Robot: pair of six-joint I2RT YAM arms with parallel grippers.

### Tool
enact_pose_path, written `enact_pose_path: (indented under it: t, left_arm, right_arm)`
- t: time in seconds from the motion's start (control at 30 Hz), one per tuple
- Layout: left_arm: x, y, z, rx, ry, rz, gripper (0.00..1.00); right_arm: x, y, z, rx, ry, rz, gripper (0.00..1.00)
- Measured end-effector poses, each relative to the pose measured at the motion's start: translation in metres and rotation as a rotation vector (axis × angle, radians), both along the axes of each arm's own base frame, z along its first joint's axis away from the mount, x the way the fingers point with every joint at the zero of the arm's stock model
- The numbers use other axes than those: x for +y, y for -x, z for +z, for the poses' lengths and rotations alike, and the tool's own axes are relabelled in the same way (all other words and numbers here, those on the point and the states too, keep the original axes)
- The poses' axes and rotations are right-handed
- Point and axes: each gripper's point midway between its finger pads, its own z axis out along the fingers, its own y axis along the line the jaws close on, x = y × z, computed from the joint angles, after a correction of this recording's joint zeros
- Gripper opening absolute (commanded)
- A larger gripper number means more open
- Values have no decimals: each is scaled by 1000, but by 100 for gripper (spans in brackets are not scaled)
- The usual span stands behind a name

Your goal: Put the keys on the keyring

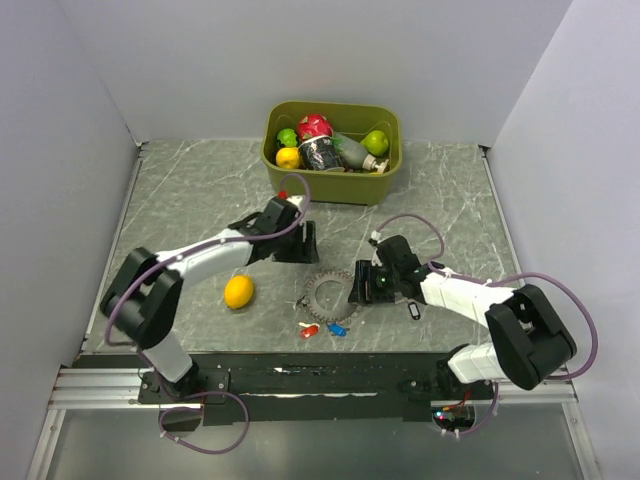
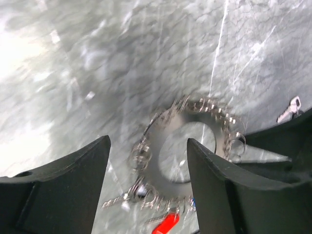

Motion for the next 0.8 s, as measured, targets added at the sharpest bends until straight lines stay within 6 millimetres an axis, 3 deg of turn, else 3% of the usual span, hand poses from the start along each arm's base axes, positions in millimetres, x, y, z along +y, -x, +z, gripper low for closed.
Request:
enact_pose_path:
  t: [0.17, 0.43, 0.57, 0.8]
  left_arm:
    - [30, 18, 5, -12, 14, 33, 68]
    - [53, 57, -25, 74, 25, 40, 49]
    - [52, 62, -32, 95, 45, 32, 43]
    - [35, 57, -24, 73, 127, -17, 42]
  right_arm:
    - [-2, -6, 9, -46, 5, -16, 69]
    - [-1, -11, 19, -88, -1, -22, 69]
    - [4, -17, 27, -109, -13, -19, 69]
    - [5, -18, 28, -113, -13, -17, 69]
